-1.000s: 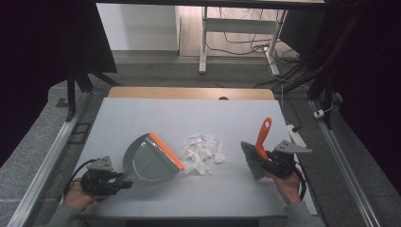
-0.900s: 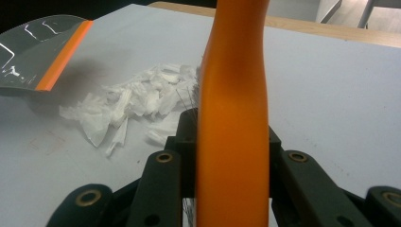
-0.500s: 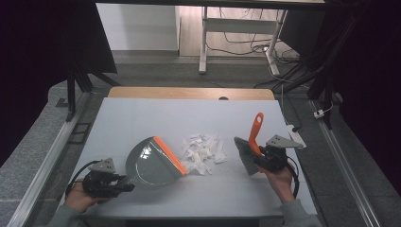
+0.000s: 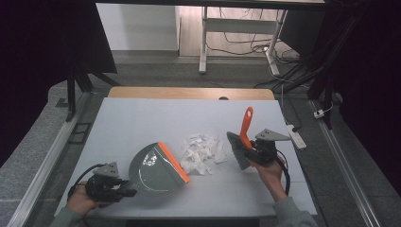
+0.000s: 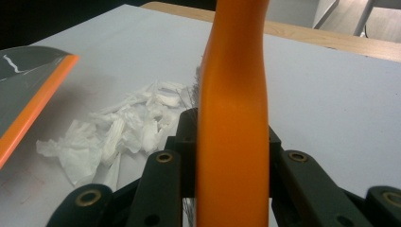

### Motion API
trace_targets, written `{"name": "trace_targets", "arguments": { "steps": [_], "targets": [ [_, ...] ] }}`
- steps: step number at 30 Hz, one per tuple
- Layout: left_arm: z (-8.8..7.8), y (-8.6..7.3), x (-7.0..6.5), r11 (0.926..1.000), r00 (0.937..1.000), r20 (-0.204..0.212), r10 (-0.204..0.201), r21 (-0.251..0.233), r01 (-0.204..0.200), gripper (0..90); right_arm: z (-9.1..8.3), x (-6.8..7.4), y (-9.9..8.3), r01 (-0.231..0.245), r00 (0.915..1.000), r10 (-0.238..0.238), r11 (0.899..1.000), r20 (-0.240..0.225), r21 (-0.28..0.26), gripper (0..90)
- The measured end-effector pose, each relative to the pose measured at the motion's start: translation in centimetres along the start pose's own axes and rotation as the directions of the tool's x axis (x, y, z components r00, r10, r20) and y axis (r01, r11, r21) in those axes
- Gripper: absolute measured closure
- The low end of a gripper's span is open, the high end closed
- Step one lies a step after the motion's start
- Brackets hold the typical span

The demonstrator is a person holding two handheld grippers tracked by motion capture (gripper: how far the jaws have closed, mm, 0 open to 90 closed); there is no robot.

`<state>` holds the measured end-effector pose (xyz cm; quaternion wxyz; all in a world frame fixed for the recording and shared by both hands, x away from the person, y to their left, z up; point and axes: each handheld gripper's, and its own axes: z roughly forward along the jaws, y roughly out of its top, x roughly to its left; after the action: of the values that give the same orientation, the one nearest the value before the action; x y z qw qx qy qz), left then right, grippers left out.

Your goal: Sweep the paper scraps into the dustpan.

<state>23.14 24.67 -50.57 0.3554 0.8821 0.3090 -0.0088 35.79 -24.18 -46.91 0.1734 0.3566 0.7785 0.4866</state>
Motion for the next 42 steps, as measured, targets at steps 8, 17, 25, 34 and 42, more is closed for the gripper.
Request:
{"name": "trace_targets", "arguments": {
  "steps": [8,17,25,34,42],
  "targets": [
    [0.4,-0.1,-0.3,0.9998,1.0,0.01,-0.002,0.019,0.002,61.0,1.3,-0.2,0.9,-0.014,0.9997,0.014,1.0,0.017,0.005,71.1],
    [0.7,0.0,-0.5,0.9994,0.9998,0.019,0.0,0.035,0.0,61.0,3.1,-0.6,1.8,-0.011,0.9995,0.011,1.0,0.031,0.01,71.1],
    [0.9,0.1,-0.7,0.9989,0.9997,0.025,0.005,0.046,-0.006,61.0,4.9,-0.6,2.6,0.004,0.9993,-0.005,0.999,0.036,0.035,71.1],
    [1.0,-0.1,-0.3,0.9986,0.9995,0.028,-0.016,0.051,0.015,61.0,6.7,-0.4,3.2,0.025,0.9982,-0.029,0.997,0.052,0.07,71.1],
    [1.2,-0.1,0.0,0.9984,0.9989,0.035,-0.032,0.047,0.03,60.9,7.4,-1.2,4.0,0.009,0.9967,-0.016,0.997,0.08,0.083,71.1]
  ]
}}
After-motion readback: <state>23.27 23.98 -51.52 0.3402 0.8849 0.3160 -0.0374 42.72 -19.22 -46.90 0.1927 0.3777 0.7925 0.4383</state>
